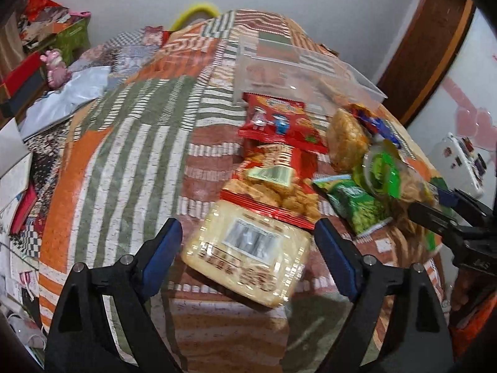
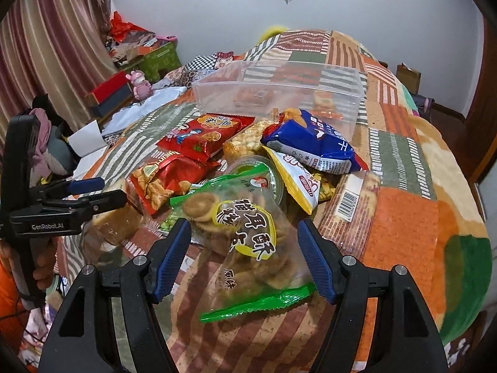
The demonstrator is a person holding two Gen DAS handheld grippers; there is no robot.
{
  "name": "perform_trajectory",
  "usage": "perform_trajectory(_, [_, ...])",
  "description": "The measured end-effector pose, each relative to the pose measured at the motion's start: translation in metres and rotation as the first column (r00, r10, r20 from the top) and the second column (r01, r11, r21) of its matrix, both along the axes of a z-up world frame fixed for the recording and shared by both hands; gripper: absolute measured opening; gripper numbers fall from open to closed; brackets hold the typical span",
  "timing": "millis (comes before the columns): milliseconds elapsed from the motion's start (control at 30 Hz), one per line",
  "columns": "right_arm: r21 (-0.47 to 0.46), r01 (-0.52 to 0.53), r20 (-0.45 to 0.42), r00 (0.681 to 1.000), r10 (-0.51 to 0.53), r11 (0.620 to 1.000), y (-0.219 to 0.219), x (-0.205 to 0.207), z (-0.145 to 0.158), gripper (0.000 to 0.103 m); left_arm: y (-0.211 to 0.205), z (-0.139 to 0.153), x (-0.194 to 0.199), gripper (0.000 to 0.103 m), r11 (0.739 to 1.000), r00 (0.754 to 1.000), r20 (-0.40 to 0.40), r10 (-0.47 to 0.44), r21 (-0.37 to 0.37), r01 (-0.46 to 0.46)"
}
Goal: Organize snacks
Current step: 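Grasp the green-trimmed biscuit bag with the right tool while the left tool grasps the square barcoded bread pack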
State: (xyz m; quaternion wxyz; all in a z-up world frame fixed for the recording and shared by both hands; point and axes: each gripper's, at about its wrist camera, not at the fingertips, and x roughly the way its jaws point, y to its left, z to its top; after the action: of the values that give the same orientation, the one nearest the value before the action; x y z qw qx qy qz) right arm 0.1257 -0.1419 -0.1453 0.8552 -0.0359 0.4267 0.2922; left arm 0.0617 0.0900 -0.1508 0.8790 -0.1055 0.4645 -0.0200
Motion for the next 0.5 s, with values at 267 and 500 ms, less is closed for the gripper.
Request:
perform_trajectory(267, [0.014, 0.001, -0.027, 1.000, -0.001, 1.000, 0.000, 0.003, -0.007, 0.061, -0.020, -0.006, 0.003, 0.091, 0.993, 0.999, -0.004, -0.048, 0.105, 0.048])
perform_trajectory(500, [0.026, -0.008, -0.018, 1.000, 0.008, 1.000, -0.001, 0.000, -0.003, 0.046, -0.013, -0.019, 0.008, 0.091, 0.993, 0.999, -0.031, -0.033, 0.111, 0.036])
